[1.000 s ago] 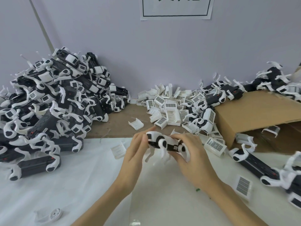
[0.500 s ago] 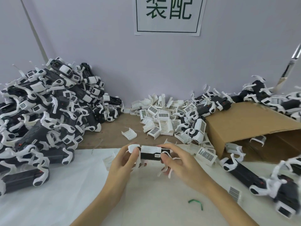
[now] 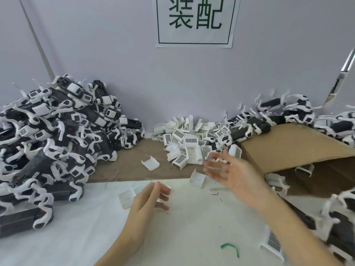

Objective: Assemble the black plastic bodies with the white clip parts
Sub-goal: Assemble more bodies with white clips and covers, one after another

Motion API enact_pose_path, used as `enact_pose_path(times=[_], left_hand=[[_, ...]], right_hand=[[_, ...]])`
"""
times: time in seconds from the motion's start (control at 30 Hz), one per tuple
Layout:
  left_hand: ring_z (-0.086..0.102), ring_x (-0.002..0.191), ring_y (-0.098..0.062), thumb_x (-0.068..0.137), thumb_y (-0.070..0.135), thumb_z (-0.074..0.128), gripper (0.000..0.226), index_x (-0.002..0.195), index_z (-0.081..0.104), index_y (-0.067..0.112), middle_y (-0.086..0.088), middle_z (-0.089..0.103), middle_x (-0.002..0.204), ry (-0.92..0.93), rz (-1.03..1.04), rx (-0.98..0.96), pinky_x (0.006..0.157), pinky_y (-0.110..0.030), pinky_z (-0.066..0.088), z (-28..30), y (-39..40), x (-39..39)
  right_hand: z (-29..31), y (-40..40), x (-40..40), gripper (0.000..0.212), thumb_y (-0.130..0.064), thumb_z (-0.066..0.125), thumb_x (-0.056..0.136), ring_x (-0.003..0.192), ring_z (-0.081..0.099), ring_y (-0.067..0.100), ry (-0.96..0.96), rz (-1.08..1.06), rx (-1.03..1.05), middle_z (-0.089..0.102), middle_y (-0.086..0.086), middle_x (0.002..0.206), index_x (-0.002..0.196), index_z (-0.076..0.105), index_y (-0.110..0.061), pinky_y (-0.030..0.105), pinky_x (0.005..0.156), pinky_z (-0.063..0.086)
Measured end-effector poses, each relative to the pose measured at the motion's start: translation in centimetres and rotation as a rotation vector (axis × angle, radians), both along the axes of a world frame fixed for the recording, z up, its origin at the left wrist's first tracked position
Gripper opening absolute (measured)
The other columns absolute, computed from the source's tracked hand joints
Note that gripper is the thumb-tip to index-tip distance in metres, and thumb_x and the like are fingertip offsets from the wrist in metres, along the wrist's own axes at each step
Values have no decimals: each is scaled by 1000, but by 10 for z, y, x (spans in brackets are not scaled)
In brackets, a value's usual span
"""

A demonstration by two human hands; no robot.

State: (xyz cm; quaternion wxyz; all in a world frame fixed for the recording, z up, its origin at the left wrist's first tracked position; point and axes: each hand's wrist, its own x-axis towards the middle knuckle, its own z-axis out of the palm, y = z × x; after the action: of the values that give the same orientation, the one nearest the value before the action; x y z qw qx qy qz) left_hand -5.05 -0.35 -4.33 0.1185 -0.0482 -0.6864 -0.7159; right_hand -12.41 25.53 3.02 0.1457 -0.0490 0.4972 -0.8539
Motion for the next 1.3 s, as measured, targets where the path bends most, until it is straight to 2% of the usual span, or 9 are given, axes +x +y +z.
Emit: enact_pose_path(times=[0.23, 0.33, 0.5, 0.6, 0.7, 0.87, 1.07, 1.2, 1.3], left_hand=[[62, 85, -9, 107, 28, 62, 19, 90, 70, 24, 8, 68, 92, 52, 274, -512, 74, -18, 47, 11, -4, -30], [53, 115, -22, 104, 27, 62, 15, 114, 69, 17, -5, 57, 123, 59, 456, -961, 101, -36, 44, 28, -34, -81], [13, 157, -45, 100, 39, 57, 76, 165, 22, 22, -19, 13, 171, -235, 524, -2128, 126, -61, 15, 72, -120, -151], [-3, 160, -49, 103, 54, 46, 75, 168, 17, 28, -14, 11, 175, -418, 466, -2366, 124, -70, 10, 73, -147, -168], [11, 154, -53, 102, 46, 52, 55, 155, 46, 29, -13, 31, 164, -394, 469, -2460, 116, -73, 27, 67, -142, -165], [29, 146, -50, 90, 30, 67, 54, 143, 56, 25, -14, 43, 153, 40, 428, -2398, 110, -62, 38, 68, -126, -146], [40, 139, -49, 84, 35, 84, 48, 130, 71, 28, -11, 59, 136, 650, 407, -1557, 112, -65, 42, 61, -56, -92], [33, 147, -41, 92, 39, 76, 47, 137, 66, 27, -4, 55, 144, 708, 334, -1261, 119, -54, 36, 45, -1, -44], [32, 150, -37, 89, 29, 81, 53, 139, 66, 23, -1, 54, 149, 692, 305, -1161, 120, -49, 36, 27, 24, -17]], right_hand=[[-58, -45, 17, 38, -32, 60, 94, 84, 74, 29, -89, 9, 4, 74, 22, 98, 111, 74, 0, 34, 76, 60], [-62, -45, 15, 39, -29, 58, 98, 81, 74, 27, -92, -19, -15, 73, 20, 94, 116, 71, 3, 34, 76, 58], [-66, -41, 12, 38, -30, 59, 96, 80, 72, 27, -94, -25, -61, 72, 19, 94, 113, 73, 2, 36, 80, 55], [-67, -39, 11, 38, -30, 62, 91, 81, 72, 28, -81, -14, -71, 72, 20, 95, 110, 75, 0, 34, 76, 57], [-69, -38, 12, 35, -31, 63, 91, 81, 72, 27, -81, 0, -81, 72, 20, 96, 105, 79, -3, 32, 73, 59], [-69, -38, 13, 37, -32, 65, 90, 80, 71, 24, -83, -4, -65, 72, 17, 95, 110, 77, -2, 34, 77, 56], [-64, -42, 22, 45, -31, 65, 90, 89, 74, 30, -20, -12, -20, 74, 21, 107, 125, 70, -3, 37, 80, 56], [-55, -49, 34, 43, -44, 60, 97, 112, 70, 44, 3, 79, -45, 70, 25, 125, 137, 65, -28, 47, 92, 57], [-52, -50, 41, 43, -47, 53, 104, 112, 66, 44, 106, 121, 13, 66, 15, 139, 143, 59, -29, 55, 103, 54]])
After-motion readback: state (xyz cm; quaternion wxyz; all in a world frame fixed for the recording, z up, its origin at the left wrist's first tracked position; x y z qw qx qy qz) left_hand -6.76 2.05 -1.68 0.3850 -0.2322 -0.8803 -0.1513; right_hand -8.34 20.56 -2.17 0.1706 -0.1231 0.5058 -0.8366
